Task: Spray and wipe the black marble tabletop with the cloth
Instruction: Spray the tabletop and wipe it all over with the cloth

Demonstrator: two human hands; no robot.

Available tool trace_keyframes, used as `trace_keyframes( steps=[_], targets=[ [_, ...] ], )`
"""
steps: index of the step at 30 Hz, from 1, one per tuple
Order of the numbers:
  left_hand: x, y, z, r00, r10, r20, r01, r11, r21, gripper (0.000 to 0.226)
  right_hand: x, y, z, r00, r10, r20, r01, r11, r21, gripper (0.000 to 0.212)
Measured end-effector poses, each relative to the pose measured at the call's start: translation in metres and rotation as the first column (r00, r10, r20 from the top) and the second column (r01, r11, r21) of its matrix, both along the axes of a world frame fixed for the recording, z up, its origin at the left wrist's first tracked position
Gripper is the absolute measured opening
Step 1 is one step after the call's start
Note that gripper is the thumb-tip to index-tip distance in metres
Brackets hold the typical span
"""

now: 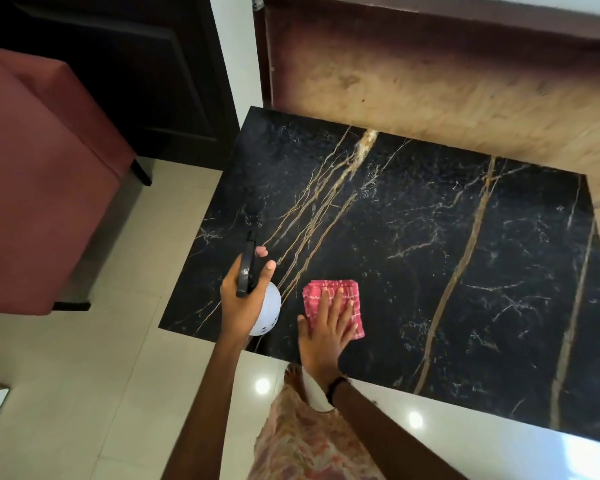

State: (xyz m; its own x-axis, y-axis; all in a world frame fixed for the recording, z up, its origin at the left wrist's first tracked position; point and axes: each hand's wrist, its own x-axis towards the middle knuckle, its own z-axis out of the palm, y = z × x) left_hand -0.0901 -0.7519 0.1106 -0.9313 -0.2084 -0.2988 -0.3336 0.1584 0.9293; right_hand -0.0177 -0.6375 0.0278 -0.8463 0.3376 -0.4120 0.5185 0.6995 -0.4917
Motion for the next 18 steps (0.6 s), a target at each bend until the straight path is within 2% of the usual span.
trace_keyframes(
  steps=[4, 8, 12, 15, 18],
  targets=[
    [0.000, 0.002, -0.009, 0.996, -0.061, -0.070, 0.061, 0.998, 0.001, 0.028, -0.003, -0.005, 0.011, 0.992, 0.082, 0.097, -0.076, 0.995, -0.070, 0.078],
    [0.004, 0.004, -0.014, 0.999, -0.038, -0.032, 0.037, 0.999, -0.020, 0.029, -0.004, 0.014, 0.023, 0.985, 0.138, 0.106, -0.129, 0.987, -0.093, 0.069],
    [0.009, -0.002, -0.020, 0.995, -0.072, 0.067, 0.072, 0.997, 0.012, 0.045, -0.011, 0.013, 0.033, 0.995, 0.095, 0.012, -0.092, 0.988, -0.126, 0.065],
    [0.014, -0.008, -0.019, 0.985, -0.076, 0.153, 0.065, 0.995, 0.077, 0.053, -0.015, 0.004, 0.043, 0.988, 0.110, -0.110, -0.130, 0.971, -0.199, 0.064],
    [0.019, -0.015, -0.021, 0.969, -0.178, 0.174, 0.193, 0.978, -0.073, 0.078, -0.024, 0.000, 0.053, 0.970, 0.142, -0.199, -0.197, 0.936, -0.292, 0.059]
  ],
)
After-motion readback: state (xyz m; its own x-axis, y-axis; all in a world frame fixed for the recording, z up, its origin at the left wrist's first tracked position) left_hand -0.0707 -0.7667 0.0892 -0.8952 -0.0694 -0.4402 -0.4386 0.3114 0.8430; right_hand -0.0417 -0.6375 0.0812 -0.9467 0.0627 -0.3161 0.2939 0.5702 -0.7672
